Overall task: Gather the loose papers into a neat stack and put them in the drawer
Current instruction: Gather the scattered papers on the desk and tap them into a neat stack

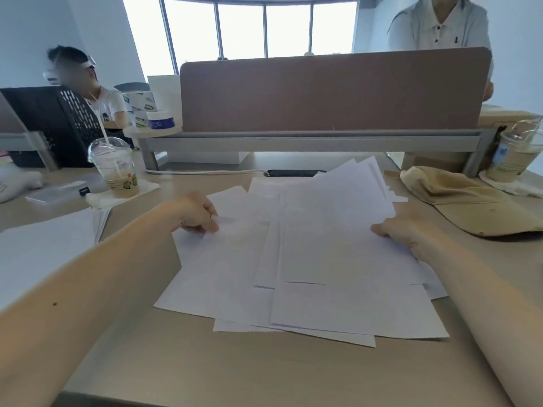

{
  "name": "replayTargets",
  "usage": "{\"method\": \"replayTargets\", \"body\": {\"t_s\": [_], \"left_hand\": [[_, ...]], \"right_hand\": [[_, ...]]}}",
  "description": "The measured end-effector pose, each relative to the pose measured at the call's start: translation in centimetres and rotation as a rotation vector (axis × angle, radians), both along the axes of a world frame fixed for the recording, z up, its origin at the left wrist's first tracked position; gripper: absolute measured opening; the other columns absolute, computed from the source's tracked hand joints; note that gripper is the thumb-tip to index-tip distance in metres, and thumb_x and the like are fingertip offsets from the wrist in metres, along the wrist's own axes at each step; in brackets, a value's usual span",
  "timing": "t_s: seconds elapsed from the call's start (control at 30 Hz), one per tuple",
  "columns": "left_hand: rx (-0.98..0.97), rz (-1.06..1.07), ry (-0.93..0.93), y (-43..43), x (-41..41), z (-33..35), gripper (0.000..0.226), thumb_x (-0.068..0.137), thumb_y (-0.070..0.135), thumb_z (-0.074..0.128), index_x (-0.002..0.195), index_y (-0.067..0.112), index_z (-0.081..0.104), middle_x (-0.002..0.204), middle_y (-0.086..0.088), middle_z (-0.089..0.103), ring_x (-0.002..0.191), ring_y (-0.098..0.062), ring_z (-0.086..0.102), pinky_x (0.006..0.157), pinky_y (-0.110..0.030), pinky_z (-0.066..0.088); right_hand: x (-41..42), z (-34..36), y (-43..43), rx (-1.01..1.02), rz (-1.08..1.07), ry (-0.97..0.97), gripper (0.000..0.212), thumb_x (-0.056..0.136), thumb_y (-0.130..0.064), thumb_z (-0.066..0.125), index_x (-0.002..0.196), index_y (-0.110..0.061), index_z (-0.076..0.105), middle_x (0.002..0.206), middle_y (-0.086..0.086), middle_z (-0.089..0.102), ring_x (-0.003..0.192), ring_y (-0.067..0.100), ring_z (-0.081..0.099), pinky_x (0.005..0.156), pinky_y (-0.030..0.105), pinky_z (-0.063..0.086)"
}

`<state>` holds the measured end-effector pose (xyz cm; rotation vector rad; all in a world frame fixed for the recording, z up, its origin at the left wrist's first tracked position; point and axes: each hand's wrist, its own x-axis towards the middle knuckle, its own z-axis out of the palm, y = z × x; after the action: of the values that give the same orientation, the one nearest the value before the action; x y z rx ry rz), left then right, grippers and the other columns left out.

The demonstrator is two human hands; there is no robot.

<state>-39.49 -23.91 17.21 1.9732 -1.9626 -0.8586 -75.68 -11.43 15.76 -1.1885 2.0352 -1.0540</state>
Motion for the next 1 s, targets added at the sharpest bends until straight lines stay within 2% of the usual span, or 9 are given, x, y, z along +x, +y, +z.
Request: {"method": "replayTargets", "body": {"t_s": [0.1,0.17,0.4,0.53,0.6,0.73,0.8,0.9,1.0], "left_hand": [[-0.151,-0.028,0.022,-1.1,-0.6,0.5,0.01,0.085,0.001,0.067,0.087,0.011,0.067,0.083,-0.007,0.063,0.075,-0.021,0.057,0.067,-0.028,0.05],[-0.256,-0.053,-0.014,-2.4,-1.5,1.2,0.009,0.086,0.004,0.065,0.081,0.011,0.069,0.086,-0.008,0.066,0.083,-0.027,0.059,0.078,-0.036,0.052],[-0.434,-0.222,-0.121,-7.9,-6.4,2.4,0.014,0.088,0.009,0.059,0.095,0.011,0.071,0.086,-0.002,0.062,0.08,-0.02,0.055,0.074,-0.025,0.042],[-0.472,-0.223,0.117,-9.9,-10.3,1.3,0.015,0.083,0.009,0.068,0.096,0.015,0.069,0.086,-0.004,0.065,0.075,-0.017,0.057,0.075,-0.026,0.048],[-0.413,-0.205,0.144,-10.0,-11.6,0.8,0.025,0.081,0.02,0.073,0.105,0.016,0.066,0.092,-0.003,0.065,0.074,-0.015,0.057,0.074,-0.028,0.051],[0.026,-0.176,-0.094,-9.4,-9.4,1.5,0.062,0.071,0.046,0.083,0.118,0.021,0.05,0.101,-0.003,0.058,0.082,-0.019,0.057,0.071,-0.031,0.051],[0.189,-0.22,-0.205,-9.0,-7.1,2.5,0.067,0.07,0.033,0.088,0.123,0.02,0.049,0.108,-0.006,0.06,0.087,-0.024,0.061,0.078,-0.036,0.053],[0.351,-0.314,-0.269,-8.7,-4.3,3.5,0.065,0.075,0.003,0.081,0.129,0.02,0.049,0.121,-0.012,0.061,0.103,-0.034,0.065,0.089,-0.044,0.055],[0.063,-0.313,-0.214,-9.2,-3.9,3.2,0.054,0.077,-0.001,0.078,0.122,0.02,0.055,0.112,-0.013,0.061,0.085,-0.024,0.062,0.076,-0.033,0.056]], "right_hand": [[-0.9,0.5,-0.2,-0.011,-0.021,-0.012,0.013,0.087,-0.007,0.067,0.096,-0.01,0.058,0.099,0.015,0.062,0.08,0.029,0.06,0.074,0.038,0.055],[-1.7,1.2,-0.2,-0.02,-0.037,-0.014,0.015,0.09,-0.008,0.063,0.104,-0.01,0.059,0.09,0.011,0.06,0.07,0.022,0.056,0.06,0.027,0.045],[-3.8,1.2,-0.3,-0.023,-0.061,-0.143,0.015,0.095,-0.008,0.057,0.105,-0.019,0.056,0.089,0.005,0.062,0.073,0.022,0.056,0.063,0.028,0.045],[-4.7,0.4,-0.3,-0.032,-0.073,-0.171,0.015,0.096,-0.008,0.056,0.106,-0.02,0.056,0.082,0.0,0.06,0.072,0.02,0.057,0.057,0.026,0.041],[-5.1,0.2,-0.7,-0.019,-0.086,-0.142,0.012,0.096,-0.011,0.056,0.105,-0.019,0.056,0.081,0.001,0.059,0.07,0.019,0.055,0.056,0.025,0.039],[-5.3,-0.2,-1.3,-0.003,-0.1,-0.11,0.011,0.094,-0.013,0.059,0.104,-0.018,0.059,0.087,0.004,0.062,0.079,0.023,0.06,0.066,0.03,0.049],[-5.3,-0.4,-1.5,0.018,-0.102,-0.164,0.007,0.093,-0.012,0.06,0.098,-0.016,0.063,0.089,0.008,0.067,0.084,0.03,0.064,0.081,0.039,0.054],[-5.1,-0.6,-1.5,0.029,-0.084,-0.184,0.015,0.095,-0.009,0.058,0.082,-0.017,0.061,0.08,0.006,0.066,0.075,0.027,0.062,0.072,0.033,0.051],[-4.9,-0.5,-1.6,0.026,-0.051,-0.192,0.011,0.094,-0.012,0.059,0.086,-0.018,0.063,0.086,0.007,0.069,0.082,0.031,0.065,0.082,0.04,0.054]]}}
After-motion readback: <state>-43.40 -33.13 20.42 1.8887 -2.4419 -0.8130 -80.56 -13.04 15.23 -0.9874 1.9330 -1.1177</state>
